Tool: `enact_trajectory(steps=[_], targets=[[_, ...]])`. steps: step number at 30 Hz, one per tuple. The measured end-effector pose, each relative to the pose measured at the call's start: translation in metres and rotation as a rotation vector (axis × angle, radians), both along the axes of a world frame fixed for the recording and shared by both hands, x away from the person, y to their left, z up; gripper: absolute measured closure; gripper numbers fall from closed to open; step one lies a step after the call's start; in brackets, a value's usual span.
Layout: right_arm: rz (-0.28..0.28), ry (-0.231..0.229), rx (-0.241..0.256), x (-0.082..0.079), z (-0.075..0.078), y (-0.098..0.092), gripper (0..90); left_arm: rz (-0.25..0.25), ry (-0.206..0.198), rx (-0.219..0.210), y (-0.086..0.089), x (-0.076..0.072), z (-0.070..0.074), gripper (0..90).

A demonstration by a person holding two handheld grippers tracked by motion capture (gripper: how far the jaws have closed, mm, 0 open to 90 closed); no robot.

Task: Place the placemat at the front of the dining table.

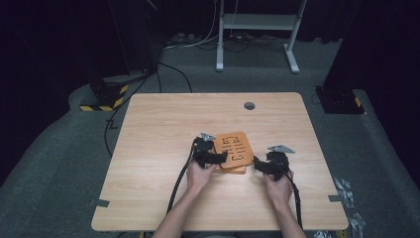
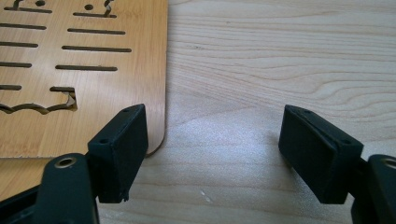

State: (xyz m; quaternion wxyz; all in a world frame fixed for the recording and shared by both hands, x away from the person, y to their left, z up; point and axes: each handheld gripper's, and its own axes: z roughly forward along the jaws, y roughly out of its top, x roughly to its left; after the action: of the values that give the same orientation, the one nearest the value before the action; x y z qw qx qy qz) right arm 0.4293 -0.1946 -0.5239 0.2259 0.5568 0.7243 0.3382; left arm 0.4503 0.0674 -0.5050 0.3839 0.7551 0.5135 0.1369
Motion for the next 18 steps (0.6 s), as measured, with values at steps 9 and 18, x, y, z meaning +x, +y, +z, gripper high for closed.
enact_trajectory(steps=[9,18], targets=[[0.000,-0.001,0.000,0.000,0.000,0.000,23.8,-0.016,0.010,0.003,-0.009,0.002,0.000,19.6],[-0.004,0.005,0.007,0.000,0.000,0.001,23.8,-0.026,0.011,0.006,-0.015,0.003,0.002,19.2]])
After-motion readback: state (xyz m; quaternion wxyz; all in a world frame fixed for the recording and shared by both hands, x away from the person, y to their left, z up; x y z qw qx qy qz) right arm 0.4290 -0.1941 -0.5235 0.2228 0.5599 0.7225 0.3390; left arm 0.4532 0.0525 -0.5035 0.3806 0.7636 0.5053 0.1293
